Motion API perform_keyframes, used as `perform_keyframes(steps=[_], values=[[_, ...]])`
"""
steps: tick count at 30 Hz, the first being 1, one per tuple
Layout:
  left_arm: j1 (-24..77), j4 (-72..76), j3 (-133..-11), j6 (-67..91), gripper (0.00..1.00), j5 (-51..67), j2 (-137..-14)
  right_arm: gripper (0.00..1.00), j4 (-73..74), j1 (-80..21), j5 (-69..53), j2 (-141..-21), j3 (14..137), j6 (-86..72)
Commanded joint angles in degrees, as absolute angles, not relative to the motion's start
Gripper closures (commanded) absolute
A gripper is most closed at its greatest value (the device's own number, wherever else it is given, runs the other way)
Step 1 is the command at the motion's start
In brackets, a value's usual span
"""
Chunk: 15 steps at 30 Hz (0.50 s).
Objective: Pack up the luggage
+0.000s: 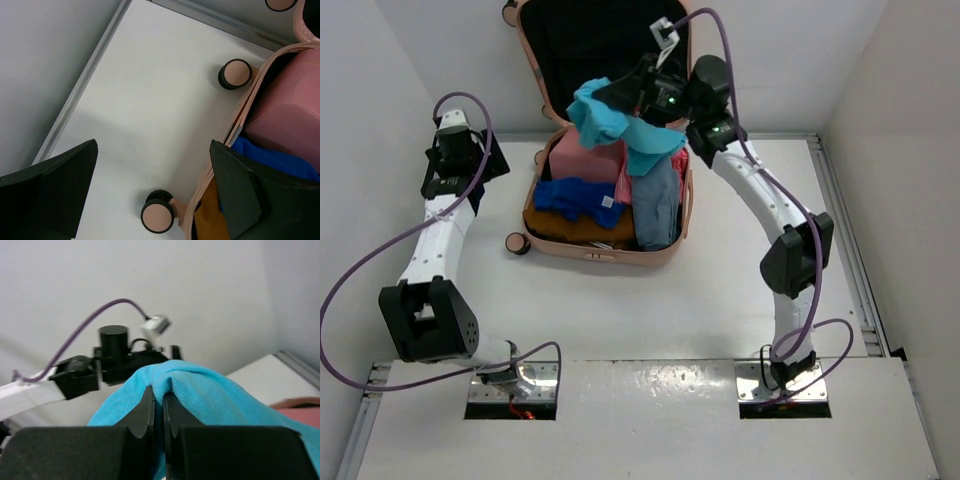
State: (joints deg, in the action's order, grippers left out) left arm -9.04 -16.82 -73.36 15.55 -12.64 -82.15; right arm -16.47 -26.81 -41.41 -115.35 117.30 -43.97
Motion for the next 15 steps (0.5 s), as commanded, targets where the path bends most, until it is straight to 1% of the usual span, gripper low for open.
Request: perform_keyframes(steps=[1,3,11,15], values=[[-10.28,-15.29,-72.60,16.08,0.00,-12.04,-78.49,1.00,-21.97,-29.96,-43.07,-116.88,123.47,-47.90],[-10.89,-15.29,-72.08,15.56,0.00,-12.04,-77.96,1.00,-22.84,-30.58,-42.37,-116.98,126.30,-49.90],[-12.74,-14.77,-70.49,15.03,0.00,-12.04,-76.38,1.00,-28.38,-33.04,-41.57,-114.79,124.37,-57.03],[-12.74,-14.77,-70.49,15.03,0.00,-12.04,-76.38,1.00,-30.14,-33.66,-39.73,-115.22,125.67,-60.11]])
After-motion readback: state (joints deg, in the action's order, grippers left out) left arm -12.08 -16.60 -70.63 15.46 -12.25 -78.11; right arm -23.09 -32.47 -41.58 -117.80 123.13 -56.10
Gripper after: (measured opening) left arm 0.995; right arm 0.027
